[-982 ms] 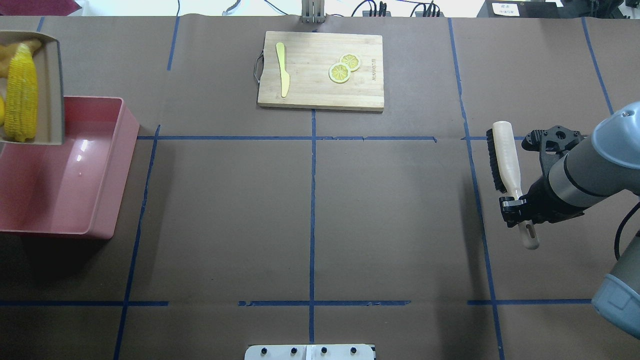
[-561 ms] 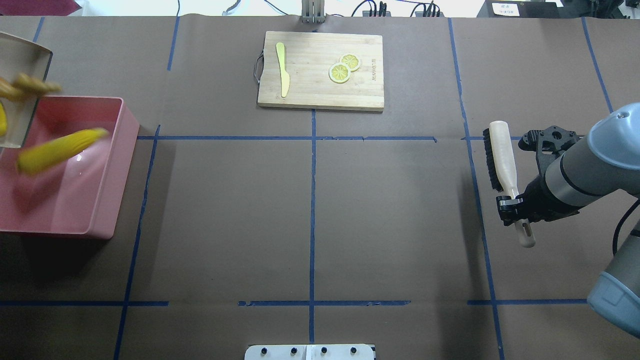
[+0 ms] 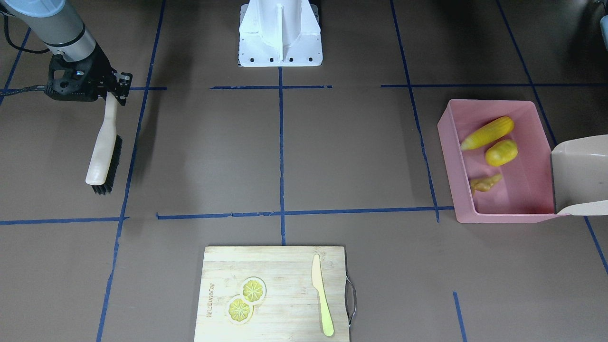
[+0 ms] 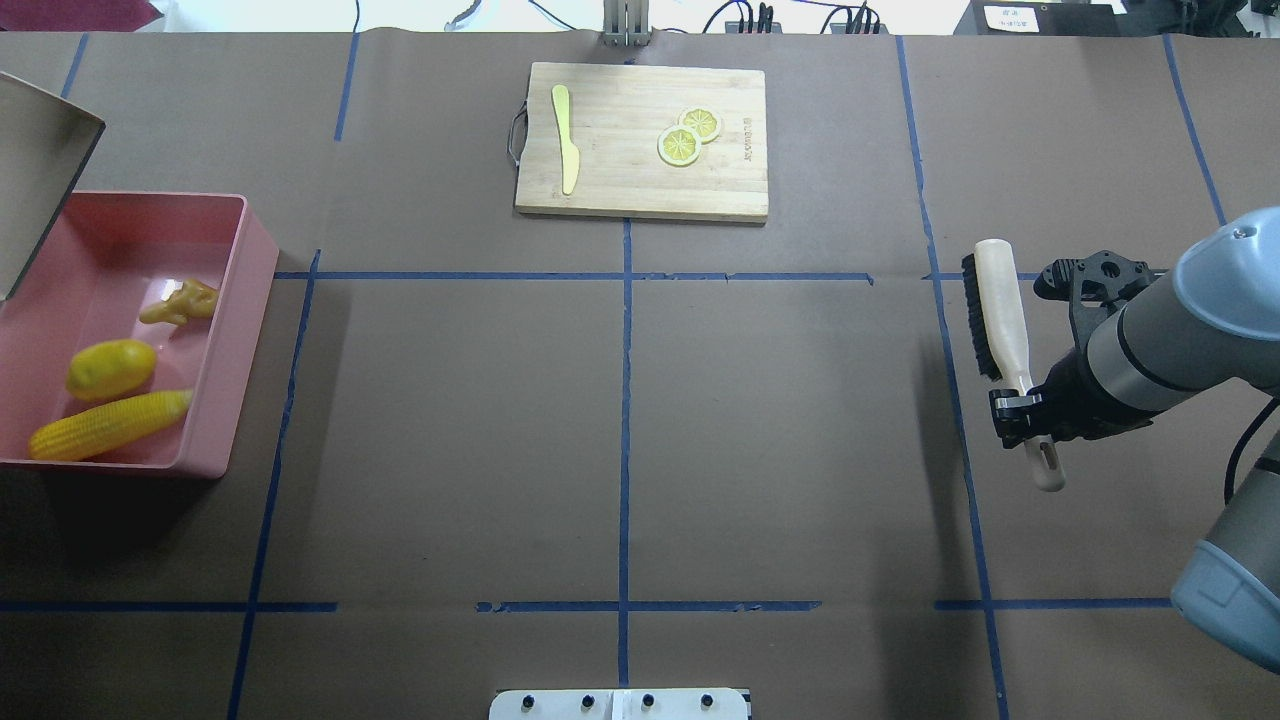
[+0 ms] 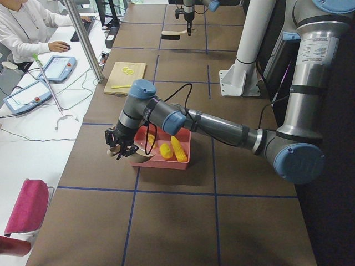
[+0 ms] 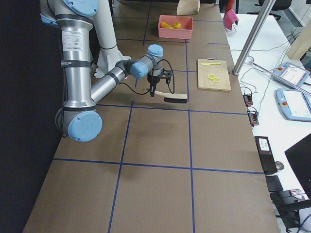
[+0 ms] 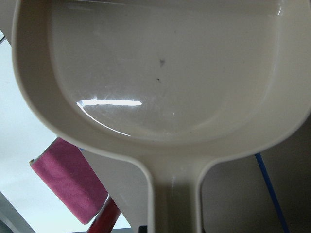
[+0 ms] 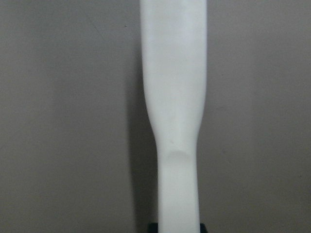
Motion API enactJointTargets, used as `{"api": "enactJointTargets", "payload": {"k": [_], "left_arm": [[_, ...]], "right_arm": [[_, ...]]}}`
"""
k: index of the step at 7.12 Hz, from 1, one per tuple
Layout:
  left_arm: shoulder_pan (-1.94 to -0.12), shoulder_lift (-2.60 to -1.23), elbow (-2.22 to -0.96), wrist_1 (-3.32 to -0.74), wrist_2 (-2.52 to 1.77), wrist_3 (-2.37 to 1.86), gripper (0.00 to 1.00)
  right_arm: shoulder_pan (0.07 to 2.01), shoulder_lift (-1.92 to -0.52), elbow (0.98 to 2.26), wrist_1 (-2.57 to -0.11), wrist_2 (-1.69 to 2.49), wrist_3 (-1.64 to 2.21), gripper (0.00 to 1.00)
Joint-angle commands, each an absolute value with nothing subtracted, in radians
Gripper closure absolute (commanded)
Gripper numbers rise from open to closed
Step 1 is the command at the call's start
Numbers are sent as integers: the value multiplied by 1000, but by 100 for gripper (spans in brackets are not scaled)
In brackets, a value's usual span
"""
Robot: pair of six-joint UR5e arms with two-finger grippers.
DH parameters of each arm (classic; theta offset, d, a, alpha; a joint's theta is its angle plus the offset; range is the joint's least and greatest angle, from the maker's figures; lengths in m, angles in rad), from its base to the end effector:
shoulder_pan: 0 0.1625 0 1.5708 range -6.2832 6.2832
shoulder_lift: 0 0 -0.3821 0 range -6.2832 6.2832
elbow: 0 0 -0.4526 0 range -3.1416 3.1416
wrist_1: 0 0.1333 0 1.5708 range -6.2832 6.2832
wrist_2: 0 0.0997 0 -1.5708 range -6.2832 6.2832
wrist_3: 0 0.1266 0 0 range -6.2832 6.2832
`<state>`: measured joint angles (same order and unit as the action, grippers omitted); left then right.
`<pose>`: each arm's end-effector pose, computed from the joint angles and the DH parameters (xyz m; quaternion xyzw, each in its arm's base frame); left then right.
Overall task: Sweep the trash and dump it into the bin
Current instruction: 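Tilt the dustpan with the left gripper to dump the produce into the pink bin, then lower the empty dustpan back onto the table with the left gripper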
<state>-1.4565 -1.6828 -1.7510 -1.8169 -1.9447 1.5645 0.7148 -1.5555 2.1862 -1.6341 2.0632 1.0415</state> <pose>-0.0155 -0.6280 0.4619 0.3144 -0.0392 0.7380 0.5959 -0.3411 -0.3933 0.3181 -0.0320 -0.3570 0.0183 0.9334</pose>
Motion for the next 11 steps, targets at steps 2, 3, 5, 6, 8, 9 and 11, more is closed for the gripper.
{"api": "enactJointTargets", "payload": {"k": [2,3,5,6,8,9,11], "left_arm": [[-1460,-1810,-1773,-1566,-2166,1342,98],[-1453,-1821,-1811,-1563,-2234,1168,98],[-1268,-1819,-1886,-1562,-2284,959,97],[-1144,-1824,-1891,-1563,-2278,827,96],[-926,-1879,-1891,-1565,-2160,703,96],[-825,-1916,-1890,-1565,-2113,598,96],[-680,-1956,-1884,-1566,-2063,461,94]], "right_arm": [[715,-1557,2186,-1634,2063,1042,100],[713,-1557,2186,-1634,2063,1042,100],[713,-1555,2163,-1590,2063,1038,100],[713,-1558,2125,-1519,2063,1046,100],[713,-1583,2102,-1479,2066,1048,99],[713,-1629,2111,-1454,2069,1052,99],[713,-1737,2106,-1300,2079,1091,99]]}}
